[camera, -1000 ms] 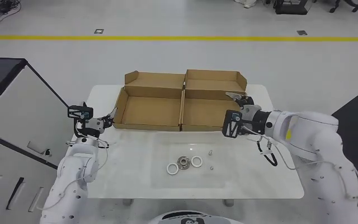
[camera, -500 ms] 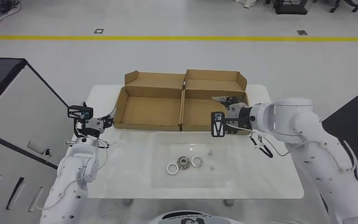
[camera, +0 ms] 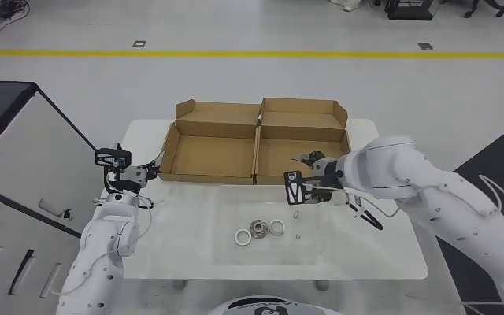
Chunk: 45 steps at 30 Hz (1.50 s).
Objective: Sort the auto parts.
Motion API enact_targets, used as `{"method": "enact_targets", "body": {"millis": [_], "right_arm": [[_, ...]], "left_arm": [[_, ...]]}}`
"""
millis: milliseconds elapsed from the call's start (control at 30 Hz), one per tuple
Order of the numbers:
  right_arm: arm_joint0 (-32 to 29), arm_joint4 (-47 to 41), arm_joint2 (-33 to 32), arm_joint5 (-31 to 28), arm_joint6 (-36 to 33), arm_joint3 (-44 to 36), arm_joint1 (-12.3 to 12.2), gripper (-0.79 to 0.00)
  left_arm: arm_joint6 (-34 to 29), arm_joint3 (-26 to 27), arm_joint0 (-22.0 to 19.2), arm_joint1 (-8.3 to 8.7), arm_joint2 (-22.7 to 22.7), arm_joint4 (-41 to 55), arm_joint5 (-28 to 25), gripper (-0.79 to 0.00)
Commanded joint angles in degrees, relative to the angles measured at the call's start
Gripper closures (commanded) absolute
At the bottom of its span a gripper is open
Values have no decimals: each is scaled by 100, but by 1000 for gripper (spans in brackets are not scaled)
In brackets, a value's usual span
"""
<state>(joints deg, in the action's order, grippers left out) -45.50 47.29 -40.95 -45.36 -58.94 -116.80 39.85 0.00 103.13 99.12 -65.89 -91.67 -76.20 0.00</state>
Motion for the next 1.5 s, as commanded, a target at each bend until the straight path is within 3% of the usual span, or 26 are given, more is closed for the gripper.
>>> {"method": "enact_targets", "body": {"millis": [0,233,567,1100,1467], "right_arm": [[325,-236,366,119,-119,-8,-70,-785],[1535,-1321,1681,402,-401,71,-188,-785],[2732,-2109,3121,560,-559,474,-14,-785],[2325,-1960,3121,643,-641,1229,508,-785],[2054,-1673,3121,661,-659,1613,740,-785]], "left_arm": [[0,0,0,0,0,0,0,-785],[0,0,0,0,0,0,0,-785],[0,0,0,0,0,0,0,-785],[0,0,0,0,0,0,0,-785],[0,0,0,0,0,0,0,-785]]}}
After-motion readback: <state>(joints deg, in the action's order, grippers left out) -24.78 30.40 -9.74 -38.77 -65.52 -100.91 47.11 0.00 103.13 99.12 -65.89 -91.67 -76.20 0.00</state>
